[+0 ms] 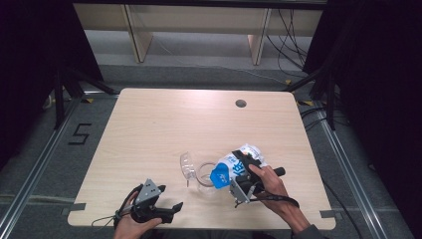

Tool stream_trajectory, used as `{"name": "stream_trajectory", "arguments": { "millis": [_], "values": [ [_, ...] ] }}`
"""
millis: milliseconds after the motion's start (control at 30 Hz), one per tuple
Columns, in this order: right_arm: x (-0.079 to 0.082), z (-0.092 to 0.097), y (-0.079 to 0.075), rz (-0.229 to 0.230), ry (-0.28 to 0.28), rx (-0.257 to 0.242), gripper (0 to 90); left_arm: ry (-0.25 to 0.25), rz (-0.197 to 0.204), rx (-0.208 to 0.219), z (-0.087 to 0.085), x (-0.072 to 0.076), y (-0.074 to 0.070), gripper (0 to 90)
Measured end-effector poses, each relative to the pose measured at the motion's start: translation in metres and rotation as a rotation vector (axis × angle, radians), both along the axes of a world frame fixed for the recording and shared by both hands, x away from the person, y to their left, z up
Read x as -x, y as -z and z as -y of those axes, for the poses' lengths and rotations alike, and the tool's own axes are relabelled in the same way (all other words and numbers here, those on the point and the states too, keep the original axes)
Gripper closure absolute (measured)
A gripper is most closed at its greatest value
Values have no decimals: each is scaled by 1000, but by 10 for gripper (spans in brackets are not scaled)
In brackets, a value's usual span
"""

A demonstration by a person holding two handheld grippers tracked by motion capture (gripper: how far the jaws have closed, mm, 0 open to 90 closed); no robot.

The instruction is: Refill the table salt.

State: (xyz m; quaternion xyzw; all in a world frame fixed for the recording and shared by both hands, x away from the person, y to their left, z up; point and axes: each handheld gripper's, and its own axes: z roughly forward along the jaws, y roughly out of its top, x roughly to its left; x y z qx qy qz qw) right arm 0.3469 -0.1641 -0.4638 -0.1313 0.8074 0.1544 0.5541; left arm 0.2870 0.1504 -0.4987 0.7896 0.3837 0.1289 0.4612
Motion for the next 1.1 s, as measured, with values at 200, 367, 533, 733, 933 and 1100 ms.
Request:
{"name": "stream_trajectory", "arguments": {
  "millis": [200,367,533,733,933,1100],
  "values": [
    [0,-3,-3,32,-24,44,484,0,0,0,0,0,0,153],
    [1,-2,-1,29,-10,48,484,2,-2,-6,0,0,0,153],
    [0,-2,-1,35,-14,46,484,2,-2,-5,0,0,0,153],
    [0,-1,3,9,6,8,485,2,-3,-5,0,0,0,153],
    [3,-2,5,-2,37,4,486,2,-1,-5,0,0,0,153],
    [0,-4,-1,54,-22,74,486,1,-2,-6,0,0,0,153]
  ]
}}
